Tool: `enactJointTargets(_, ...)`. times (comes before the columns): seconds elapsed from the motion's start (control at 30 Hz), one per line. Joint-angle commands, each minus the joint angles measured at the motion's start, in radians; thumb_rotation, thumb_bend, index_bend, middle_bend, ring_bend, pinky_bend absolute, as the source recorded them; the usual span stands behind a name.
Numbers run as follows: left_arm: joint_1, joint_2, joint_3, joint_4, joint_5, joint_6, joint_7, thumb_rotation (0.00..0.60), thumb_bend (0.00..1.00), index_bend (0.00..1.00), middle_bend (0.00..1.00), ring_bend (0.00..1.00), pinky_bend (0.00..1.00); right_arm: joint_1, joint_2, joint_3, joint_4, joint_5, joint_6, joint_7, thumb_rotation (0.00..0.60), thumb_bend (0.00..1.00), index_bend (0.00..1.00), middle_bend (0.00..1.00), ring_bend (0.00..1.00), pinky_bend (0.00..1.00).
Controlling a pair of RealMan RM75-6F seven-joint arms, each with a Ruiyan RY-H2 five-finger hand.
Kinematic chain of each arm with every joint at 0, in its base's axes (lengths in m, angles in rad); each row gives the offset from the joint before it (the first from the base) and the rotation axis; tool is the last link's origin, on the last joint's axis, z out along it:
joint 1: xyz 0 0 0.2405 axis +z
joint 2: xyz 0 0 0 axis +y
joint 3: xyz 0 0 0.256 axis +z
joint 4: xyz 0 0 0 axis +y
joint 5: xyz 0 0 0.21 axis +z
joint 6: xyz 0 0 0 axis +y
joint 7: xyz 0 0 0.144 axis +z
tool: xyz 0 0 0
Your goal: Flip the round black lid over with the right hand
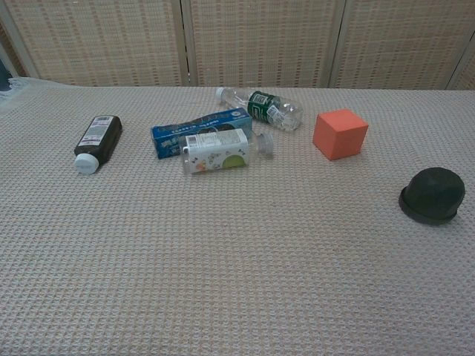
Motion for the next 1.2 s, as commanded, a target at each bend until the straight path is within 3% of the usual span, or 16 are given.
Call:
enactJointTargets(0.03,-0.001,0.001,0.000,0.000,0.002,0.003,-0.003,0.600,0.54,0.45,0.26,0.28,0.56,-0.001,-0.004,-0.001,0.004,0.002,0.001,-0.010,0.600,0.15,0.01,0.00,0.00,0.25)
enactJointTargets(0.27,-0.004,0.001,-0.003,0.006,-0.001,0.001,-0.022,0.600,0.54,0.46,0.28,0.28,0.56,0.016,-0.064,0.020,0.057,0.034,-0.014,-0.053,0.600,0.15,0.00,0.00,0.00,0.25)
enactJointTargets(0.53,0.005,0.012,-0.003,-0.003,0.001,0.021,-0.044,0.600,0.54,0.49,0.30,0.28,0.56,0.133,-0.126,0.062,0.113,0.105,-0.204,-0.040,0.600,0.15,0.00,0.00,0.00,0.25)
enactJointTargets(0.7,0.008,0.014,-0.003,-0.005,0.003,0.028,-0.045,0.600,0.54,0.51,0.31,0.28,0.56,0.167,-0.144,0.072,0.137,0.133,-0.257,-0.053,0.600,0.15,0.00,0.00,0.00,0.25)
enactJointTargets(0.83,0.014,0.020,-0.006,-0.010,-0.010,0.029,-0.047,0.600,0.54,0.53,0.32,0.28,0.56,0.251,-0.213,0.092,0.212,0.236,-0.390,-0.130,0.600,0.15,0.00,0.00,0.00,0.24)
enactJointTargets(1.2,0.021,0.030,-0.009,-0.020,-0.018,0.034,-0.049,0.600,0.54,0.55,0.33,0.28,0.56,0.335,-0.282,0.096,0.258,0.350,-0.481,-0.205,0.600,0.15,0.03,0.00,0.00,0.24)
